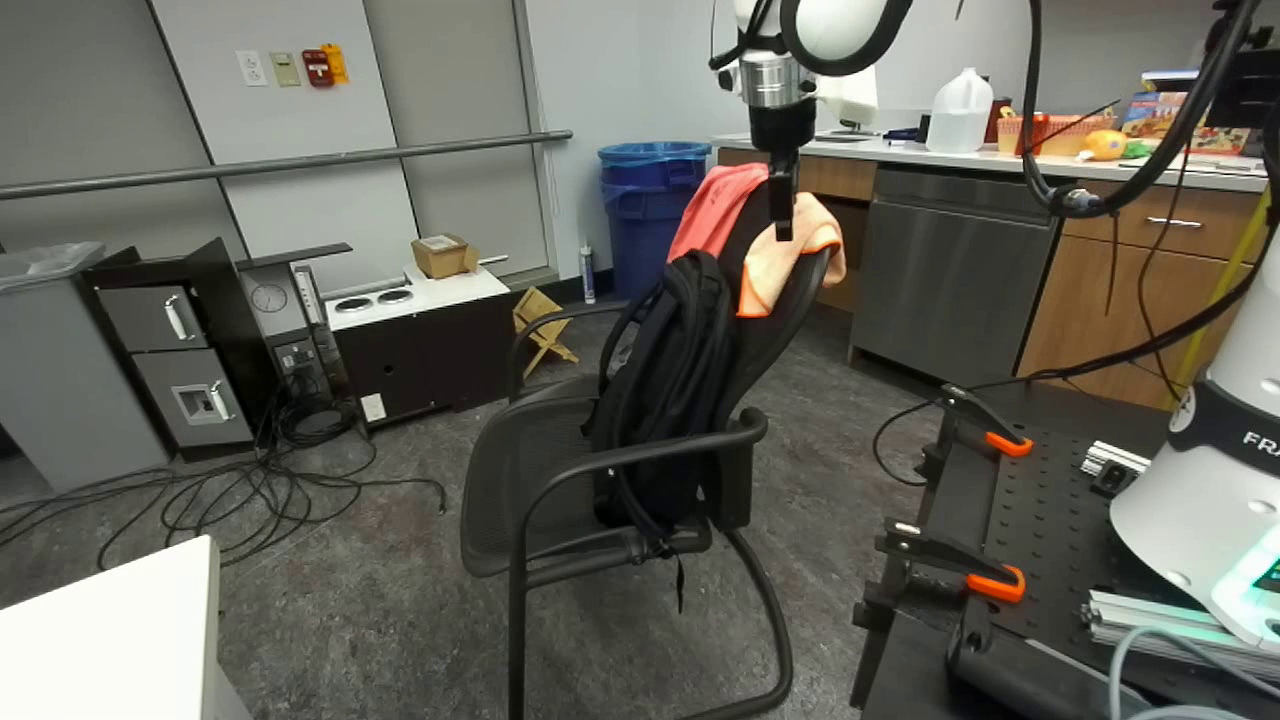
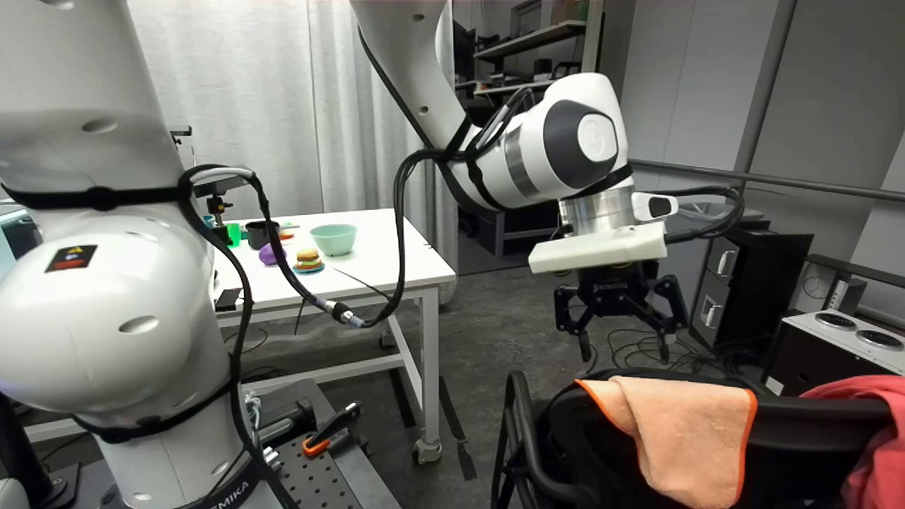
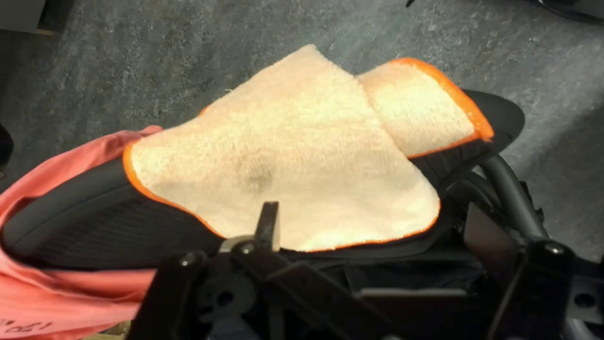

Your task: Remove the peach cloth and sweatshirt from the backrest of the chair

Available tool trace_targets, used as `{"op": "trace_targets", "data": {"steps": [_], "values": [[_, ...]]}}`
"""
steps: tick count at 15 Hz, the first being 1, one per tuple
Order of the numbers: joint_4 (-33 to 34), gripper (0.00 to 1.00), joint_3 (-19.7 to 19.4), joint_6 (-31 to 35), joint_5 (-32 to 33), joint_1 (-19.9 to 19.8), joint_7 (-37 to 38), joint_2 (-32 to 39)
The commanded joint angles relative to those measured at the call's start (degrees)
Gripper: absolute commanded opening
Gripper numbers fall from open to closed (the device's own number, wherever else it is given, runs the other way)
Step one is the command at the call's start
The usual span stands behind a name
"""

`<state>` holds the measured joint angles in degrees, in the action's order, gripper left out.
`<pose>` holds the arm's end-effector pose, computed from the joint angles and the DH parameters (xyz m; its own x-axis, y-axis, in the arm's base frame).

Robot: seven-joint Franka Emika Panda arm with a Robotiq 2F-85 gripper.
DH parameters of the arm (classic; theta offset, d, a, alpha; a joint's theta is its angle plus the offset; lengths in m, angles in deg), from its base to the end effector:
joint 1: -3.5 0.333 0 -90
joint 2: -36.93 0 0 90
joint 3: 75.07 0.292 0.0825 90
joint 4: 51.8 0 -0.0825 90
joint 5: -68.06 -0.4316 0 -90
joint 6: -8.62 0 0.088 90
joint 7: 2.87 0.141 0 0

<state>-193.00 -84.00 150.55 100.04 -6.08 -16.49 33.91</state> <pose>0.4859 -0.1715 0.2287 0.9416 0.3237 -0.0926 0.3357 -0.8810 0.3335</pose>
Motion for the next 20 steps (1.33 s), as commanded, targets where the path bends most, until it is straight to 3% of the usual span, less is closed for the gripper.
{"op": "trace_targets", "data": {"steps": [1, 4, 6, 11, 16, 20], "values": [[1.5, 1.00, -1.0, 0.4, 5.7, -1.3, 1.5, 3.3], [1.8, 1.00, -2.0, 0.1, 9.2, -1.7, 1.8, 4.5], [1.9, 0.74, -2.1, 0.6, 10.2, -1.6, 2.1, 4.7], [1.9, 0.36, -2.2, 1.5, 11.0, -1.7, 2.7, 4.0], [0.8, 0.00, -1.6, 3.7, 7.1, -1.1, 3.9, 1.0], [-0.8, 0.01, -0.7, 9.4, 1.6, -0.2, 6.2, -2.6]]}}
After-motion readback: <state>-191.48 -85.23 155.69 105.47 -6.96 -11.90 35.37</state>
